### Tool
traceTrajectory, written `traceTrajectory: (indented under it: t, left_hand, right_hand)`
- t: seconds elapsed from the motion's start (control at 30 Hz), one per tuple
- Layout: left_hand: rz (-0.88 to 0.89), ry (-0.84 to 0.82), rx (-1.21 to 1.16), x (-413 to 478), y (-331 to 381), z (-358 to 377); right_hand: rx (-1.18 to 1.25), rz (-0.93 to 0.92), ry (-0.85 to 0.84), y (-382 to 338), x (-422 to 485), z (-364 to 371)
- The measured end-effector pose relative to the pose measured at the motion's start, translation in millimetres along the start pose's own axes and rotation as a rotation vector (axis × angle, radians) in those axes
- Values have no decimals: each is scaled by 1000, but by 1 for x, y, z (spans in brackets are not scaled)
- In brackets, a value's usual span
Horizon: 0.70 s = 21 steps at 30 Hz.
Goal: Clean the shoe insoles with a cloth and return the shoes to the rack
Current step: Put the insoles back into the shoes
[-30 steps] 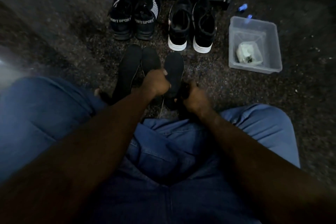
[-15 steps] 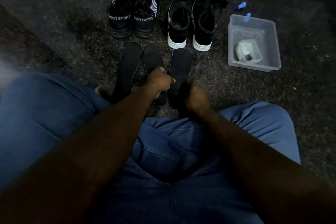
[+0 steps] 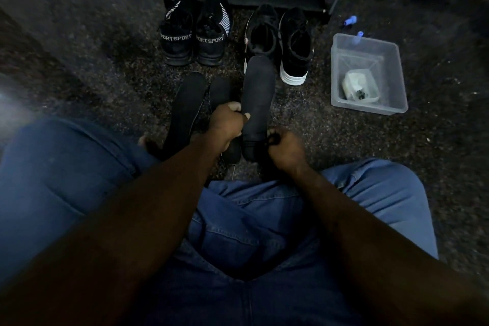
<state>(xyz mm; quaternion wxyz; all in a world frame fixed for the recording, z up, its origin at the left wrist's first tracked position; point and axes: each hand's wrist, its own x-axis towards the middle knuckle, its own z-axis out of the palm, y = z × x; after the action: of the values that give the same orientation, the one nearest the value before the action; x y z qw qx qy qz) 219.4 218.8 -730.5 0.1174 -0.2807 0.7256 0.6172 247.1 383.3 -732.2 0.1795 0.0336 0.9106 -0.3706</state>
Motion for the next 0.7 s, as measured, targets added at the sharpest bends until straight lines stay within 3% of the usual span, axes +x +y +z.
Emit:
traceTrajectory:
  t: [0.2,0.4,0.7]
  left_hand:
    - [3,6,-176,1,9,-2]
    - [42,-39,-352,2,18,-5]
    - [85,-37,-516,17,48,-11]
  right_hand:
    - [220,46,-72,14,9,4]
    - [620,107,-72,1,8,2]
    - [727,22,11,-4,14,-4]
